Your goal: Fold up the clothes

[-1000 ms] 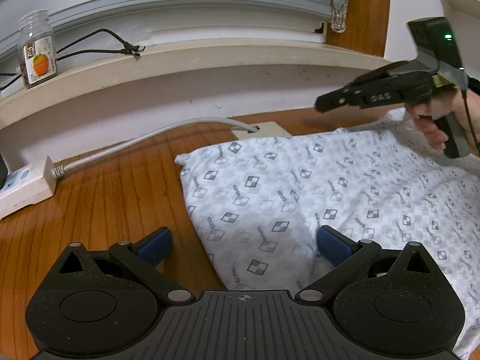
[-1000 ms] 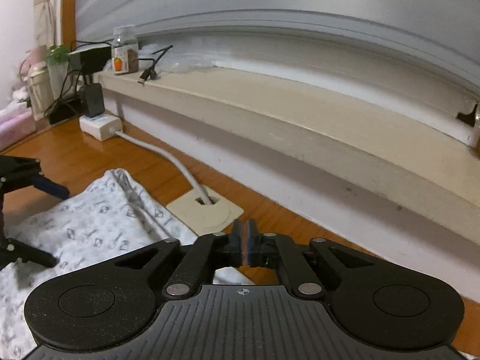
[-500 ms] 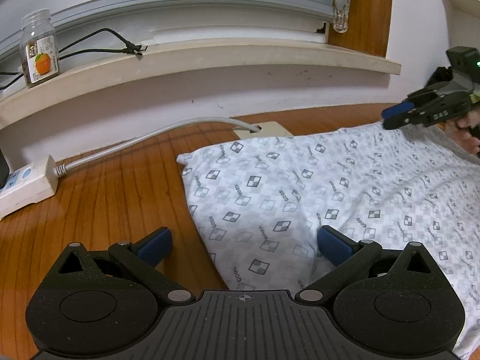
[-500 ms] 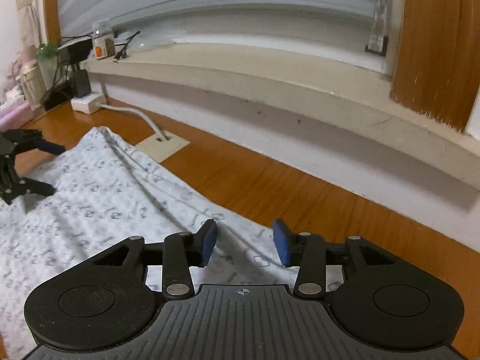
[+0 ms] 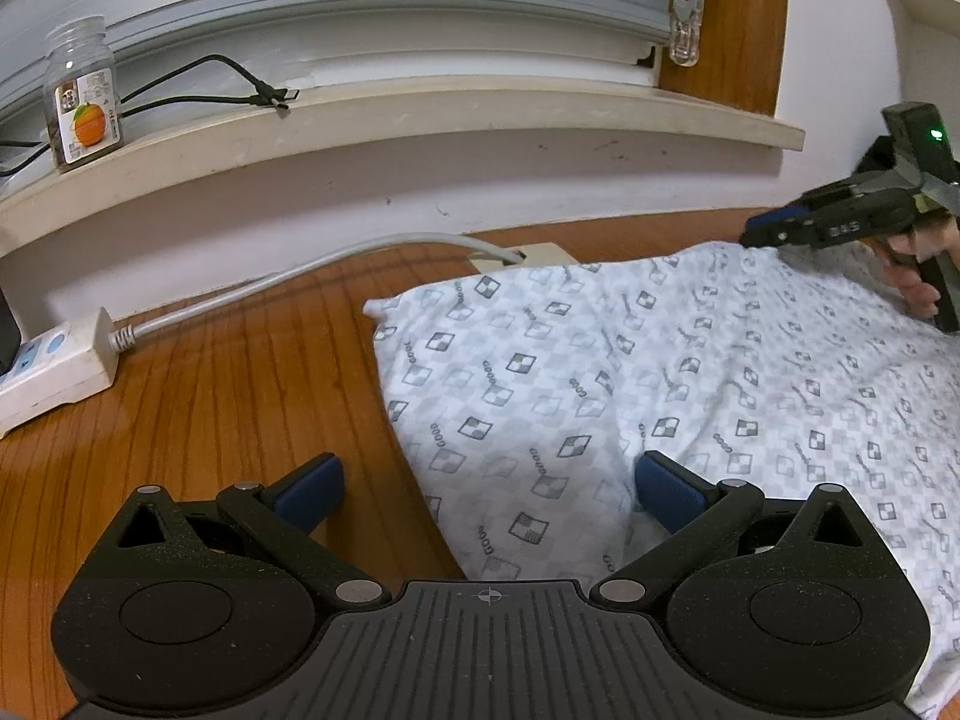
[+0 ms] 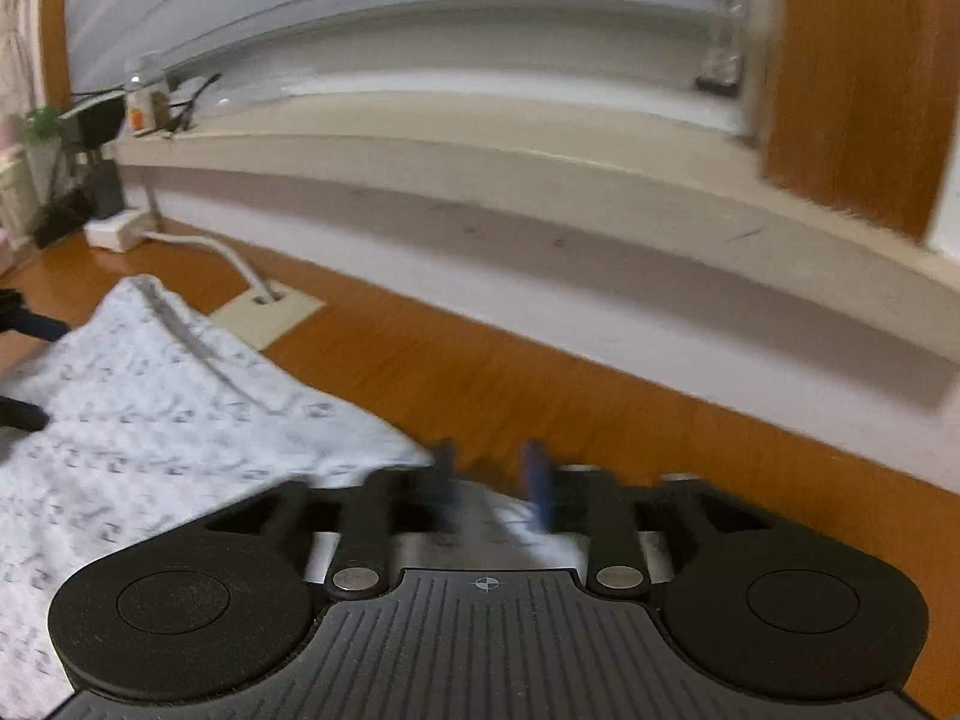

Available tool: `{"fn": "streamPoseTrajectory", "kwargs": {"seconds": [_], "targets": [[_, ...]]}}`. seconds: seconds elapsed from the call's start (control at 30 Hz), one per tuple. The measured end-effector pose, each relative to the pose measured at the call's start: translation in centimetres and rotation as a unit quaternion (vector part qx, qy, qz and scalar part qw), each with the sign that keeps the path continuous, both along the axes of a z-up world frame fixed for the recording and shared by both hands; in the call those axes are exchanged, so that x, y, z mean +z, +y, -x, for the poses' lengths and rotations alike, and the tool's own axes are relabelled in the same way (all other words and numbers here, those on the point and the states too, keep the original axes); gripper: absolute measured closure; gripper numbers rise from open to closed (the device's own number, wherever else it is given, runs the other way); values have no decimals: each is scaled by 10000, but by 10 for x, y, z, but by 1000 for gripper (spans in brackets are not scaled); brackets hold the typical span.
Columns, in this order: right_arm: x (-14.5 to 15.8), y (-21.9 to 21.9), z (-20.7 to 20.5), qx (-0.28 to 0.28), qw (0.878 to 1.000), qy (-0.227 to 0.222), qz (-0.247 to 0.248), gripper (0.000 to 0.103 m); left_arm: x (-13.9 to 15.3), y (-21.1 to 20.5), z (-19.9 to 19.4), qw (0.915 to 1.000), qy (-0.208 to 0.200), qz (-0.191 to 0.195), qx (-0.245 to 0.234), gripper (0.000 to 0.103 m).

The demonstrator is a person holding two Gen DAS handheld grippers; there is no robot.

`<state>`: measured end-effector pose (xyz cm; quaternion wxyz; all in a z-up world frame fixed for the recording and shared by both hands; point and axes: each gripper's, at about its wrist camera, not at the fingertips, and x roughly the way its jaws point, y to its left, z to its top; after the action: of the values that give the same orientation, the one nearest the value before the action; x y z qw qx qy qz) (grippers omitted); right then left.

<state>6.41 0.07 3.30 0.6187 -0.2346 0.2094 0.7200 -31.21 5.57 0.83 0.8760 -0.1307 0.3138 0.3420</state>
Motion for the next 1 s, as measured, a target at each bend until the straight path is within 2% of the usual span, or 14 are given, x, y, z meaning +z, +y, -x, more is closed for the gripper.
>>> {"fn": "streamPoseTrajectory", "kwargs": {"seconds": [0.1, 0.23, 0.37, 0.53, 0.63, 0.73, 0.77, 0.8, 0.83, 0.9, 1.0], "targets": [[6, -11, -9, 74, 9992, 386, -116, 58, 1, 0, 1, 10000, -49, -19, -12, 0], [9, -10, 3, 487, 9976, 460, -152, 58, 3, 1, 2, 9999, -107, -24, 18, 0], [12, 16, 45, 847, 9958, 311, -166, 58, 2, -2, -2, 10000, 28, -82, 27, 0], [17, 42, 99, 1529, 9856, 683, -220, 59, 1, 0, 0, 10000, -9, 17, 40, 0], [13, 56, 126, 1723, 9822, 750, -71, 58, 2, -1, 0, 10000, 2, 3, 46, 0], [7, 65, 148, 1834, 9812, 593, 61, 59, 2, 0, -1, 10000, -2, 8, 54, 0], [6, 66, 152, 1848, 9813, 535, 94, 66, 3, 0, -1, 10000, 0, 5, 58, 0], [6, 64, 155, 1909, 9802, 523, 94, 77, 3, 0, -1, 10000, 3, -5, 66, 0], [7, 62, 158, 1997, 9784, 530, 67, 99, 3, 0, -2, 10000, 7, -15, 73, 0], [12, 51, 164, 2157, 9751, 497, -105, 101, 4, 0, -3, 10000, 20, -42, 82, 0], [15, 35, 171, 2594, 9645, 493, -81, 101, 3, 0, -2, 10000, 17, -36, 78, 0]]}}
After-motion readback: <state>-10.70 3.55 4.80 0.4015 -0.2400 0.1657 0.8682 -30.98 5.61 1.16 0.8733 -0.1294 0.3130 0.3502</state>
